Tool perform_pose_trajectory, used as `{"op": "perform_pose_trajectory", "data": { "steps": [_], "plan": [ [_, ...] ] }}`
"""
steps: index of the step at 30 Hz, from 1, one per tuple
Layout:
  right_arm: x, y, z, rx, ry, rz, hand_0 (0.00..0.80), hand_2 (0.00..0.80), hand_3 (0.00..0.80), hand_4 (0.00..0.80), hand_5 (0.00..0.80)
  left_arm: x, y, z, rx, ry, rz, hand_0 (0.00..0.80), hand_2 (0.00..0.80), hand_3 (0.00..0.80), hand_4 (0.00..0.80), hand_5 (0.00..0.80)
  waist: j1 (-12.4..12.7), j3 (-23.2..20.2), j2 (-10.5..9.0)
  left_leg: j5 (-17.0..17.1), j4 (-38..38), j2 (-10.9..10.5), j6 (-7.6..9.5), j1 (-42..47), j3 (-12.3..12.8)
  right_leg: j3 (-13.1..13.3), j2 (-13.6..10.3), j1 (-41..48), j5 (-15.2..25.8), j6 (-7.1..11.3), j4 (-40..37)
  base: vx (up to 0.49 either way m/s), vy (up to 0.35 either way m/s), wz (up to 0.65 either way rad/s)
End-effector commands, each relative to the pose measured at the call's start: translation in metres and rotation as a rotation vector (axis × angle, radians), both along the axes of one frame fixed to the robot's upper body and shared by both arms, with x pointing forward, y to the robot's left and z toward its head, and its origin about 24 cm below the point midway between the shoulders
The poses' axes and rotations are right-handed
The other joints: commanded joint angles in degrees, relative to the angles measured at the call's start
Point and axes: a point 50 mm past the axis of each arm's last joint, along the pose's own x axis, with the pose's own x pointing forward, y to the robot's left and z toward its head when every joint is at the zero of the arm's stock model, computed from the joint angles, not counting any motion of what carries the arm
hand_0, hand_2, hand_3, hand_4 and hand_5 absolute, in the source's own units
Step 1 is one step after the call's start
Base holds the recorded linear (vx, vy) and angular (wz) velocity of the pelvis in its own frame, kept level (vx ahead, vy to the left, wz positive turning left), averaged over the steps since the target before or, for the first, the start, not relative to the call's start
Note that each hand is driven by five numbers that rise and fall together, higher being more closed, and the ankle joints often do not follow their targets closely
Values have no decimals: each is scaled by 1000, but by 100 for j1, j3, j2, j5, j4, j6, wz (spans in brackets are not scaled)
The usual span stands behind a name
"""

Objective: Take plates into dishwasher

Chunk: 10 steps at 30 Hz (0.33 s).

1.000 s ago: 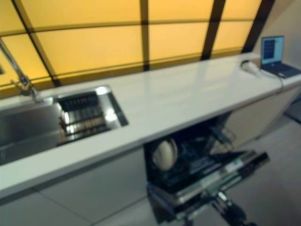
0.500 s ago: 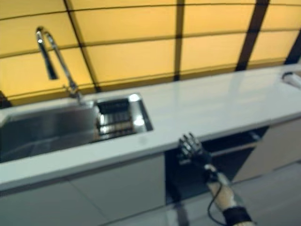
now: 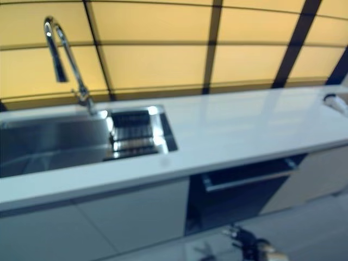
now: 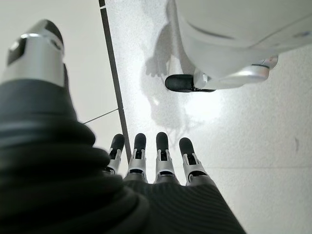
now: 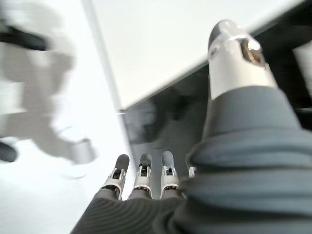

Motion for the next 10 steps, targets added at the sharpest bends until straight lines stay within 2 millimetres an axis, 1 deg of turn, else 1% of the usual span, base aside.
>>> {"op": "perform_pose_trajectory", "data": {
  "steps": [1, 3, 6, 10],
  "plan": [
    [0, 19, -7, 0, 15, 67, 0, 0, 0, 0, 0, 22, -8, 2, 17, -5, -82, 0, 0, 0, 0, 0, 302, -30, -6, 190, -12, -87, 197, -137, 358, 185, -115, 284, -447, -125, 363, 29, 15, 12],
    [-16, 33, -19, 17, 68, 90, 0, 0, 0, 0, 0, 20, -13, 1, 10, -6, -81, 0, 0, 0, 0, 0, 334, -45, 0, 221, -12, -92, 203, -169, 353, 168, -101, 292, -457, -135, 378, 33, 25, 11],
    [-29, 45, -29, 19, 112, 107, 0, 0, 0, 0, 0, 19, -18, -1, -1, 0, -79, 0, 0, 0, 0, 0, 382, -72, 6, 227, -12, -111, 232, -182, 344, 137, -97, 296, -475, -145, 413, 34, 27, 18],
    [-36, 52, -33, 36, 138, 128, 0, 0, 0, 0, 0, 16, -22, -2, -17, 9, -84, 0, 0, 0, 0, 0, 429, -89, 9, 226, -12, -145, 253, -187, 291, 114, -86, 321, -494, -161, 422, 22, 16, 10]
  ]
}}
